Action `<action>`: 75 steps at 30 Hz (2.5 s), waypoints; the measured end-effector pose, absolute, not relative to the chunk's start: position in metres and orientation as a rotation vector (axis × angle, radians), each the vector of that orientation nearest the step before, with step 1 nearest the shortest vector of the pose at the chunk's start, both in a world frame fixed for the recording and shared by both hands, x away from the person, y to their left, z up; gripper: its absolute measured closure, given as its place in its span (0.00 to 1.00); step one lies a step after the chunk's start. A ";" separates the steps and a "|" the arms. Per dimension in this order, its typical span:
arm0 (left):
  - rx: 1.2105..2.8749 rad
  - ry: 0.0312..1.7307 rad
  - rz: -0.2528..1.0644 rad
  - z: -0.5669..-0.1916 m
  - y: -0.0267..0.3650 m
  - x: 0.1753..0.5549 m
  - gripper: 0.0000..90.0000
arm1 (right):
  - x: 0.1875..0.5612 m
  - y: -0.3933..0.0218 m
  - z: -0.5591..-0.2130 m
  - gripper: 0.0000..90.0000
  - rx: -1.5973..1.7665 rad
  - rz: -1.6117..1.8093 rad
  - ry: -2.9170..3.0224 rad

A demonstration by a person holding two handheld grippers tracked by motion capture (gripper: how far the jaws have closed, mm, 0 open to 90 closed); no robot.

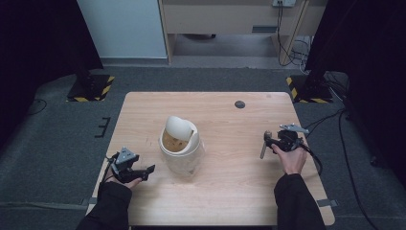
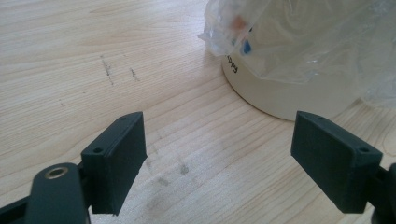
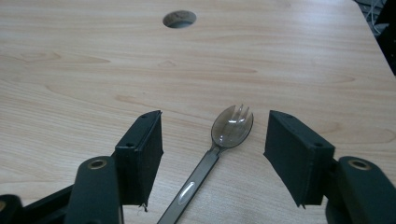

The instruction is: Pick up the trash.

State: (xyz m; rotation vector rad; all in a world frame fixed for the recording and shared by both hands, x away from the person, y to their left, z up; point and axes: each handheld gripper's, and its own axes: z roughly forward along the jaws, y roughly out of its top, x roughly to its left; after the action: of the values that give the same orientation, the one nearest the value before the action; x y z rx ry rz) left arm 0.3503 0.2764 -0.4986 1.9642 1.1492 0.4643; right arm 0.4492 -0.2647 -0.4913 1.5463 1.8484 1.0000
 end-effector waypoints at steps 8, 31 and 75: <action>1.959 1.145 0.460 -0.498 0.277 0.351 0.20 | 0.458 -0.261 -0.508 0.54 1.608 0.937 1.860; 1.964 1.126 0.452 -0.497 0.275 0.351 0.20 | 0.465 -0.250 -0.535 0.83 1.616 0.852 1.841; 1.702 1.048 0.512 -0.451 0.281 0.338 0.21 | 0.395 -0.259 -0.414 0.89 1.077 1.613 1.856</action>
State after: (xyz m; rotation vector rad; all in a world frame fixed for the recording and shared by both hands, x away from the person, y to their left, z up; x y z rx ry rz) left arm 0.3383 0.2810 -0.4511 1.7024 1.0485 0.5125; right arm 0.3949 -0.2594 -0.4142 1.0765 1.8560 1.6134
